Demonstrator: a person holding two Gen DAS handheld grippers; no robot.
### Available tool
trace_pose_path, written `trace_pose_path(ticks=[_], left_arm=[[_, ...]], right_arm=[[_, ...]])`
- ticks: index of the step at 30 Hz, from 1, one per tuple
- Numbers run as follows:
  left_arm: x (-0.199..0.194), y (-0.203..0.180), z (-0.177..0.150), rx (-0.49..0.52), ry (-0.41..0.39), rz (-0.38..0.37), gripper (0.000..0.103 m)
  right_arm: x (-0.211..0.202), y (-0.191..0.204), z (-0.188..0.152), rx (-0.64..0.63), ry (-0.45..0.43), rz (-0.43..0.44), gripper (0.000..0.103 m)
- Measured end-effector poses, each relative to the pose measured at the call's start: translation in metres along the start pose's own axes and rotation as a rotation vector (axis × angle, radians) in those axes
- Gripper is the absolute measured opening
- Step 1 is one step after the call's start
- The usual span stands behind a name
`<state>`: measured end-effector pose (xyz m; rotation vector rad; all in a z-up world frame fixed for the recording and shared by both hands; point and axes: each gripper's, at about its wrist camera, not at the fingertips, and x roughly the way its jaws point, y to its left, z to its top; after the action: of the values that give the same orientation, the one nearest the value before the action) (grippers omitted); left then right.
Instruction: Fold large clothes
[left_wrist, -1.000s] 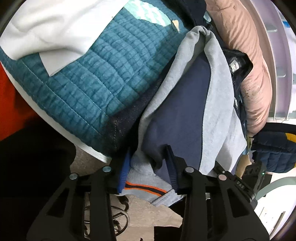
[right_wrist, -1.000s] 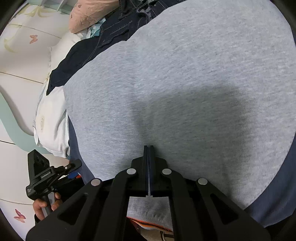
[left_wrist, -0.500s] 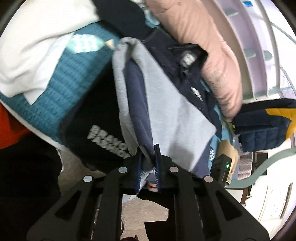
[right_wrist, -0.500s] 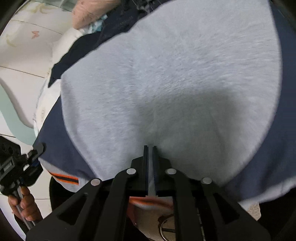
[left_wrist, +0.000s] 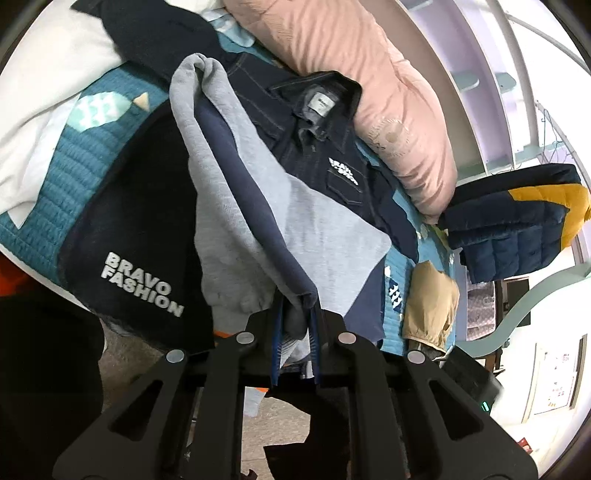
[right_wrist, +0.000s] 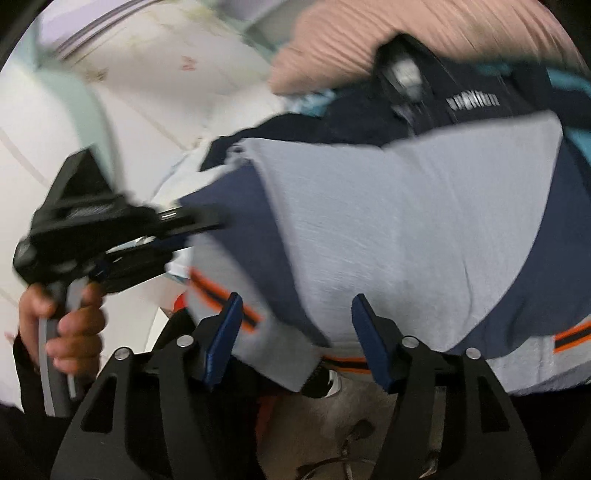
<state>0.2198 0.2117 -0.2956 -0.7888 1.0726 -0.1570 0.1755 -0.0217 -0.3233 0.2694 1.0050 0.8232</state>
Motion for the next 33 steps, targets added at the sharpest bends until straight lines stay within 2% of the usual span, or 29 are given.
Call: trace_pose_path(ticks=[4, 7, 11, 13, 14, 15, 16, 17, 18, 23, 25, 27, 28, 29, 31, 33], left_arm=[[0.004, -0.016, -0.002, 0.032, 0.009, 0.001, 0.011], [0.006, -0.027, -0.005, 0.057, 0.022, -0.003, 0.011], [0.008, -0.036, -0.008, 0.082, 0.037, 0.000, 0.011], [0.010, -0.040, -0.010, 0.087, 0.043, -0.009, 0.011], [0.011, -0.042, -0.011, 0.089, 0.045, -0.016, 0.011], [0.013, -0.044, -0.011, 0.095, 0.054, -0.025, 0.011], [0.014, -0.046, -0.012, 0.109, 0.060, -0.024, 0.011], [0.017, -0.053, -0.013, 0.137, 0.066, -0.022, 0.011], [0.019, -0.057, -0.013, 0.141, 0.071, -0.030, 0.011], [0.027, -0.090, -0.023, 0.227, 0.101, -0.218, 0.017], [0.029, -0.101, -0.026, 0.255, 0.078, -0.256, 0.032], [0.033, -0.102, -0.024, 0.244, 0.067, -0.284, 0.035], [0.036, -0.102, -0.023, 0.234, 0.071, -0.280, 0.041], [0.045, -0.101, -0.022, 0.223, 0.083, -0.245, 0.043], [0.064, -0.099, -0.020, 0.233, 0.103, -0.184, 0.043], [0.095, -0.094, -0.020, 0.252, 0.141, -0.083, 0.043]], right_arm=[[0.004, 0.031, 0.003, -0.119, -0.008, -0.002, 0.063], [0.023, 0.045, 0.006, -0.187, 0.003, -0.054, 0.063], [0.038, 0.044, 0.014, -0.203, -0.036, -0.082, 0.063], [0.041, 0.042, 0.018, -0.208, -0.054, -0.127, 0.063], [0.041, 0.040, 0.021, -0.202, -0.058, -0.126, 0.059], [0.040, 0.035, 0.023, -0.172, -0.067, -0.106, 0.047], [0.038, 0.030, 0.024, -0.149, -0.066, -0.097, 0.028], [0.034, 0.023, 0.024, -0.115, -0.075, -0.104, 0.022], [0.029, 0.016, 0.024, -0.096, -0.090, -0.107, 0.019], [-0.017, -0.024, 0.024, 0.045, -0.180, -0.136, 0.018], [-0.036, -0.050, 0.020, 0.117, -0.200, -0.170, 0.018], [-0.050, -0.084, 0.013, 0.211, -0.206, -0.193, 0.018], [-0.055, -0.101, 0.008, 0.258, -0.208, -0.200, 0.018], [-0.058, -0.112, 0.005, 0.292, -0.209, -0.205, 0.018], [-0.065, -0.141, -0.004, 0.378, -0.213, -0.213, 0.018], [-0.067, -0.164, -0.013, 0.444, -0.205, -0.210, 0.018]])
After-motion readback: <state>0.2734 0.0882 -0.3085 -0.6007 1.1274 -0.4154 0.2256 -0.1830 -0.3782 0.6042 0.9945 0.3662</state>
